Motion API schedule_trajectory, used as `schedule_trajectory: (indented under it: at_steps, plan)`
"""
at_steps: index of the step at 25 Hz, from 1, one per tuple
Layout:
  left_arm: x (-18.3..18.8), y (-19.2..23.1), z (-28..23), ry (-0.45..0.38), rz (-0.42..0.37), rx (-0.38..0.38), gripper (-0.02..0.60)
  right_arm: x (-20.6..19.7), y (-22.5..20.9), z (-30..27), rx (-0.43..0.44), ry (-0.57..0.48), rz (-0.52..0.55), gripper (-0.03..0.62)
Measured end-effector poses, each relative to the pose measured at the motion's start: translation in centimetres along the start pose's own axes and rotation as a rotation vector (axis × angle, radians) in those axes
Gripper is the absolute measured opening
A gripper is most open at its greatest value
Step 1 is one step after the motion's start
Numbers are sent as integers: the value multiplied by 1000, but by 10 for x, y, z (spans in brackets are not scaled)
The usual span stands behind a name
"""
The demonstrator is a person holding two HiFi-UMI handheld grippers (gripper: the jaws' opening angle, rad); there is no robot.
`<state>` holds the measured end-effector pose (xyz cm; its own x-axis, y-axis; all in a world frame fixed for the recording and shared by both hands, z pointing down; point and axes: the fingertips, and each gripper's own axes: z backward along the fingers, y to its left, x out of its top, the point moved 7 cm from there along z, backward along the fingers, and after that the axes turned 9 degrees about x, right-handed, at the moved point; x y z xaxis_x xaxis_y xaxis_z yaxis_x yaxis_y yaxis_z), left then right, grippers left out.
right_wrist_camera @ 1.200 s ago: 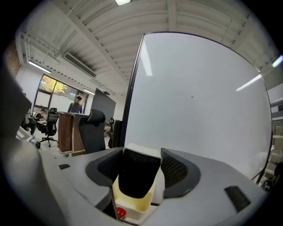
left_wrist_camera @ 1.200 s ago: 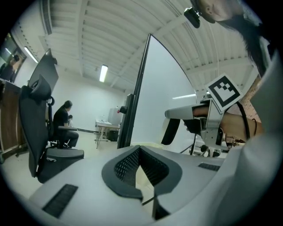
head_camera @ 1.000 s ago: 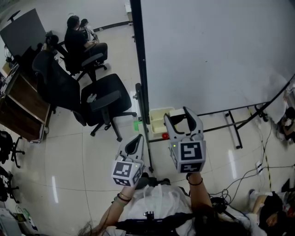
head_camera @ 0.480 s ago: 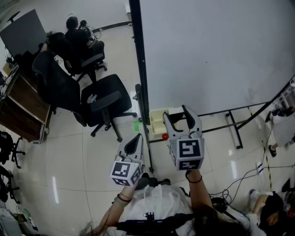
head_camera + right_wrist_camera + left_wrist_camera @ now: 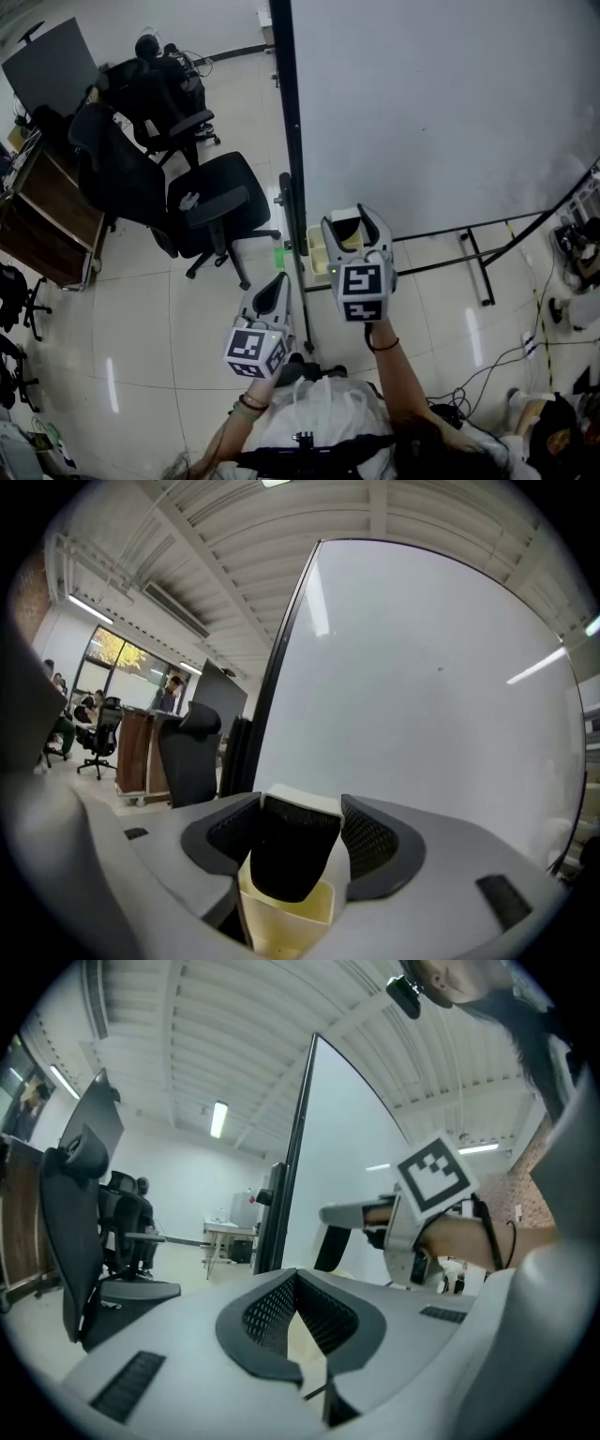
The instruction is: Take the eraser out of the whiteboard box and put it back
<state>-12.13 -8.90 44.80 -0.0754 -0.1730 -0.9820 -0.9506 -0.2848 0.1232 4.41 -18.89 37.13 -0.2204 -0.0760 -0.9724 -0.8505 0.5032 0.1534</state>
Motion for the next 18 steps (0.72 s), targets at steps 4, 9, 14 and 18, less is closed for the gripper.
schedule_trajectory:
  at_steps: [4, 9, 14, 18]
  plan:
    - [0, -1, 1, -1, 3, -4, -15, -52, 1, -30, -13, 147, 29, 287]
    - [1, 10, 4, -1, 12, 32, -15, -72, 1, -30, -1, 155, -54, 301]
    - [0, 12, 6, 1, 18, 37, -15, -34, -6, 2, -14, -40, -90, 295]
    - [0, 8, 4, 4, 10, 18, -15, -7, -2, 53, -5, -231, -230, 179]
